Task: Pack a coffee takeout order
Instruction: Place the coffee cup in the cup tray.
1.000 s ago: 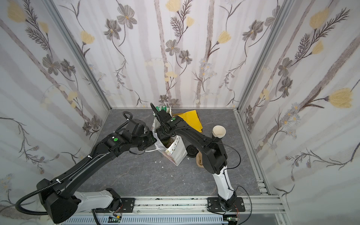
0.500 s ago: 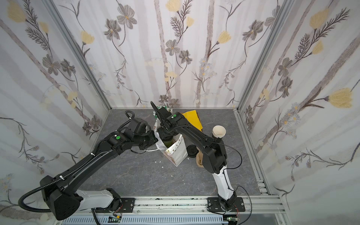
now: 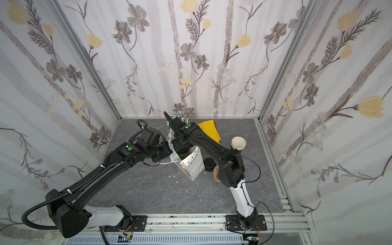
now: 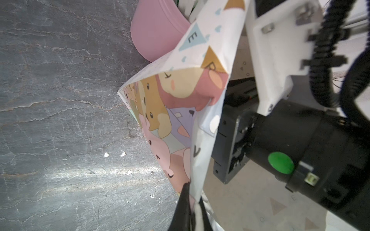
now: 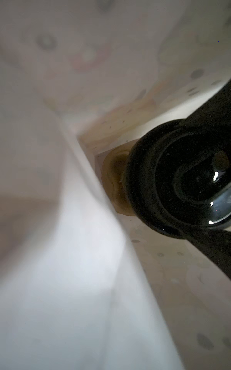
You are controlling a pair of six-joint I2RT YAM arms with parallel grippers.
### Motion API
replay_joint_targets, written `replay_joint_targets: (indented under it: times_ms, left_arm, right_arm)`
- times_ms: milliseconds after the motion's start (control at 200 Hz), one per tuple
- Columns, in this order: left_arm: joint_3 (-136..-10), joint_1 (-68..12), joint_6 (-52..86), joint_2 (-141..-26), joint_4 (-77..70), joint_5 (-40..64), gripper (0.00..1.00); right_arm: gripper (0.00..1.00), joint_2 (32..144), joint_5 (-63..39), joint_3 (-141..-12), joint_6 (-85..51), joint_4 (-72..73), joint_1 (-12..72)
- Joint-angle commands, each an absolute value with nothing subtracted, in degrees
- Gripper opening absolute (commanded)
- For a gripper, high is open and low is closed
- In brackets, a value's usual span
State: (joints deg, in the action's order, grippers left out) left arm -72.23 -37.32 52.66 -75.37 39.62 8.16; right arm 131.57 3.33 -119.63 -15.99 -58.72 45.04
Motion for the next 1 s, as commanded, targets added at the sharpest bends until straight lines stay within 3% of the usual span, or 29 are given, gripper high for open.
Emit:
replay_joint_targets:
  times_ms: [0,839,994]
  left_arm:
    - [-71.94,-37.31,52.58,-75.06,39.74,8.02,0.0]
    - [-71.4,-36.83,52.25,-73.67,39.82,7.65,0.0]
    - [-72.24,-36.84,52.12,-73.47,39.85,7.12,0.0]
  right_arm:
    - [0.56,132.49,3.36,-119.8,-15.45,-58.12,45.09]
    - [0.59,131.51,2.75,-112.44,-14.61,-57.5,45.66]
    - [0.66,130.62,2.99,-113.23,-14.5,-57.7,45.62]
